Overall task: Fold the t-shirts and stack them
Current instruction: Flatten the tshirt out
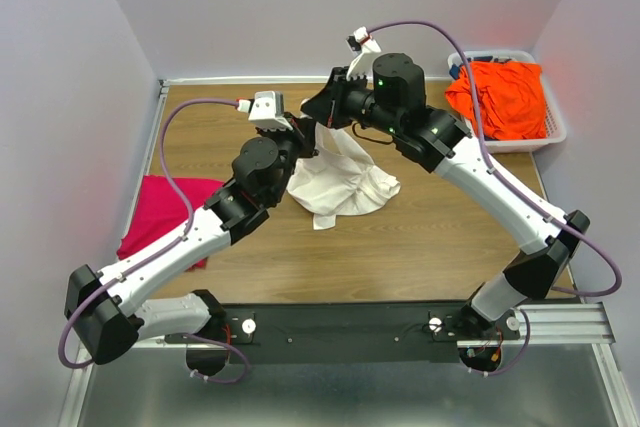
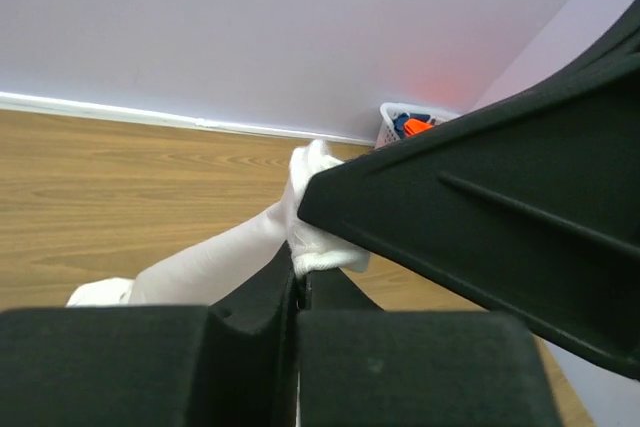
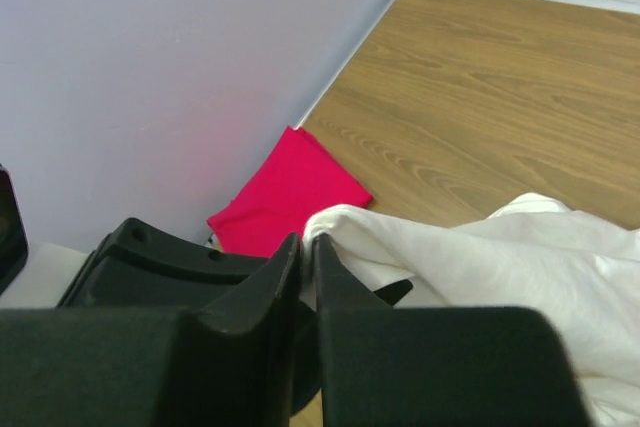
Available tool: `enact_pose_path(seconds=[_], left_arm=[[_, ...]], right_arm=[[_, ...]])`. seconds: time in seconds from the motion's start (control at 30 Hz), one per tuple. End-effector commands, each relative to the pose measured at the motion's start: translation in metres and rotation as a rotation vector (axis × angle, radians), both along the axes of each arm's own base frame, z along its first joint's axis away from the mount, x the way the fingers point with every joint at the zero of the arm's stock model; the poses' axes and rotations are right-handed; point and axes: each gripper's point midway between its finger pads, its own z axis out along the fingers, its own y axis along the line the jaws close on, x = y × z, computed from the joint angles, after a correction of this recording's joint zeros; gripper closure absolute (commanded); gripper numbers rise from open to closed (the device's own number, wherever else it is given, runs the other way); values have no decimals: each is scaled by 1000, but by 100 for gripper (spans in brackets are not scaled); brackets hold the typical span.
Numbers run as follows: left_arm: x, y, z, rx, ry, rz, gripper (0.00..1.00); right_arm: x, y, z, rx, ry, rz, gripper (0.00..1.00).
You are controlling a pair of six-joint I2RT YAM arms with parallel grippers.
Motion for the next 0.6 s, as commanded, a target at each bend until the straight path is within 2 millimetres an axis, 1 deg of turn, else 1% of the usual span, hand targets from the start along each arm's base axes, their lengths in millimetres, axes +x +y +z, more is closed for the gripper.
enact_pose_path(seconds=[0.0, 0.07, 0.1, 0.13, 0.17, 0.2, 0.27, 0.3, 0.33, 0.37, 0.4, 0.43, 0.47, 0.5, 0.53, 0.57], left_arm=[[3, 20, 20, -48, -21, 74, 100], [3, 19, 17, -44, -14, 69, 100], [2, 19, 15, -46, -7, 67, 100], [3, 21, 13, -46, 0, 73, 100], [3, 23, 12, -58, 9, 84, 100], [5, 29, 6, -48, 31, 102, 100], [8, 37, 2, -53, 58, 127, 100], [10, 43, 2, -55, 68, 138, 100], [11, 48, -2, -53, 91, 151, 100], [16, 61, -2, -54, 97, 180, 100], [14, 67, -2, -56, 109, 179, 100], [15, 73, -2, -55, 116, 187, 100], [16, 86, 4, -69, 103, 210, 100], [15, 93, -2, -47, 129, 221, 100], [15, 99, -2, -40, 135, 232, 100], [14, 108, -3, -29, 141, 248, 100]], right_arm=[[-8, -7, 9, 8, -5, -9, 62], [2, -17, 14, -5, -40, -82, 43], [5, -26, 22, -4, -65, -125, 29], [9, -34, 26, -8, -79, -172, 23], [21, -52, 28, -28, -103, -283, 17], [23, -67, 26, -43, -111, -345, 16], [29, -91, 19, -74, -115, -460, 16], [32, -108, 10, -97, -108, -537, 18], [32, -117, 0, -115, -97, -567, 18], [27, -129, -29, -156, -60, -592, 19], [27, -139, -45, -176, -33, -611, 21], [25, -143, -64, -196, -3, -615, 24], [16, -151, -103, -235, 65, -607, 26], [16, -159, -122, -250, 102, -617, 30], [12, -163, -143, -273, 141, -614, 32], [3, -168, -175, -304, 199, -609, 35]])
